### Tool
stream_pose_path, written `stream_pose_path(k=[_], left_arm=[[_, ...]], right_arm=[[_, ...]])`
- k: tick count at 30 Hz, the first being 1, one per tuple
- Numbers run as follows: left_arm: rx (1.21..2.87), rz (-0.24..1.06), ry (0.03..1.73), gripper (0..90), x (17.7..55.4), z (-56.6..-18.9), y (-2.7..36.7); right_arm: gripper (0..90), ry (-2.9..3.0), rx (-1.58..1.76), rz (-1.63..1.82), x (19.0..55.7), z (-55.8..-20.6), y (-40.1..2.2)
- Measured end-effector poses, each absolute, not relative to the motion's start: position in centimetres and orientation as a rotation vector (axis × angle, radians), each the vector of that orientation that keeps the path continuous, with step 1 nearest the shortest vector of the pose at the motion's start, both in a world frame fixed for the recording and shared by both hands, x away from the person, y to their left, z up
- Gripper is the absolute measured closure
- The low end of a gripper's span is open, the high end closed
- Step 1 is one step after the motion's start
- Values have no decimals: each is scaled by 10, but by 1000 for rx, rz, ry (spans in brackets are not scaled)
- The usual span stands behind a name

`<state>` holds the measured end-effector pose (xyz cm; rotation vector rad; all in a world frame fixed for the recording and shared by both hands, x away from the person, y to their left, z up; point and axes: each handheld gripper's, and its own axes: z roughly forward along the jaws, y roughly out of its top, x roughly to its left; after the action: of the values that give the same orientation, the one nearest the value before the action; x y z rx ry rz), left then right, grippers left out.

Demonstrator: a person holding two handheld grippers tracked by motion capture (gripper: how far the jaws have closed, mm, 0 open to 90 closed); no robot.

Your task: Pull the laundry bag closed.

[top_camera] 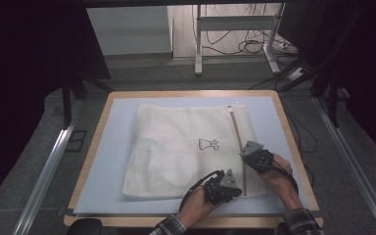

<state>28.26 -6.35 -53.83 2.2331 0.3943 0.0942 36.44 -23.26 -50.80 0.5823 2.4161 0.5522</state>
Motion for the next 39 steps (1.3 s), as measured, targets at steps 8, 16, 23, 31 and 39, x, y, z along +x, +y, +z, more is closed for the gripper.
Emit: stream_pose_path(k=[8,16,23,31,39], left_arm=[[2240,97,383,898,284,-538,-63],[2236,99,389,898,283,-538,-63],[2236,101,389,898,283,-538,-64],[2237,102,389,898,283,-538,-64],[2236,99,391,898,283,-538,-64]], right_arm=[[859,2411,583,541,372,-508,-231],[859,2407,584,528,381,-509,-229],[860,2398,577,515,387,-509,-227],[860,2385,569,490,395,-511,-224],[860,2376,573,471,402,-511,-223]])
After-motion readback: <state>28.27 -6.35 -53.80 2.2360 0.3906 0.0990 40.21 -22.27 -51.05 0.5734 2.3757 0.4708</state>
